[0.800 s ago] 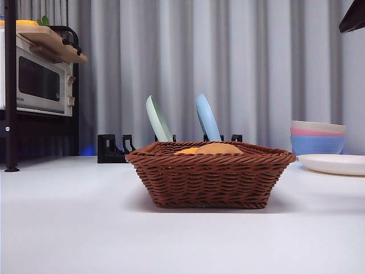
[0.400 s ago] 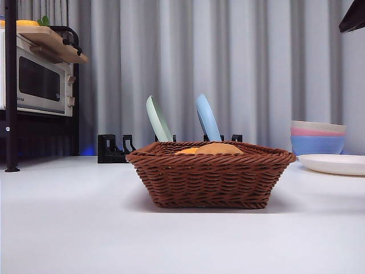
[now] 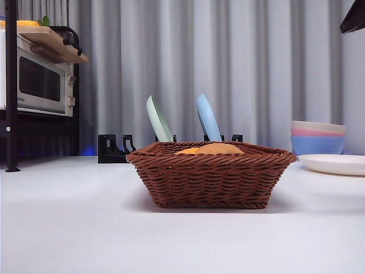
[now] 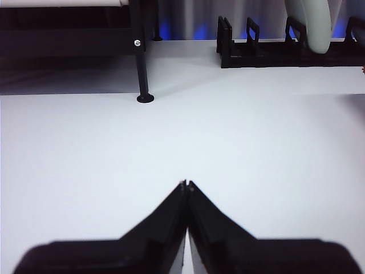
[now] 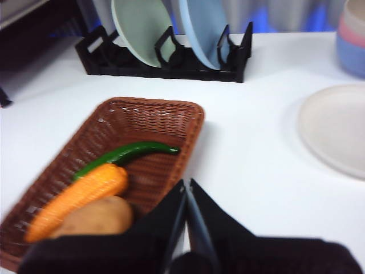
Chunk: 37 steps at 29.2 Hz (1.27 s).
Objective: Pick up the basket,pick up the corn from the table,pick up the potato from the table,pick up the cucumber from the table,put all items into the basket
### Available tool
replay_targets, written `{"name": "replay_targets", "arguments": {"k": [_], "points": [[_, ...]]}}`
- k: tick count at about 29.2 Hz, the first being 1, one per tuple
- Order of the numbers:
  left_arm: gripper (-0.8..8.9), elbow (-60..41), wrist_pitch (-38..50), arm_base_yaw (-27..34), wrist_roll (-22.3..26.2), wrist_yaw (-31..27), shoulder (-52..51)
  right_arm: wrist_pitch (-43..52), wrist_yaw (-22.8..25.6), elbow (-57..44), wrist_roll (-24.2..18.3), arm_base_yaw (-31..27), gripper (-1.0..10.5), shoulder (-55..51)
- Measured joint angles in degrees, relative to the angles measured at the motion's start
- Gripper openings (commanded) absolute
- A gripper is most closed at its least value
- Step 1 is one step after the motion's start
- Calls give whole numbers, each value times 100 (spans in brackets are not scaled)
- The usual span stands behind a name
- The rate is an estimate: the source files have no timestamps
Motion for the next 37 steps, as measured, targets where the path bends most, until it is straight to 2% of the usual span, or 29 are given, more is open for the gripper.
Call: {"name": "replay_targets", "arguments": {"k": [2,5,8,13,19,23,33,37], "points": [[-2,0,0,0,0,0,0,-74,157,-11,-306,-118,2,-144],[-2,0,0,0,0,0,0,-4,98,-157,-684,-487,2,-522],[-2,0,0,0,0,0,0,96,-398,-647,-837,-918,2,-1102],[-2,0,2,0,0,0,0,520,-496,-1799,-968,-1355,2,-2260],[-2,0,2,0,0,0,0,1353,-527,-3008,-1003,-1480,2,-3421],[-2,0,2,0,0,0,0,1705,-767,-3547,-966,-1480,2,-3786],[-2,0,2,0,0,0,0,1329,-796,-3722,-785,-1480,2,-3788],[-2,0,2,0,0,0,0,1097,-780,-3718,-546,-1480,2,-3781]]}}
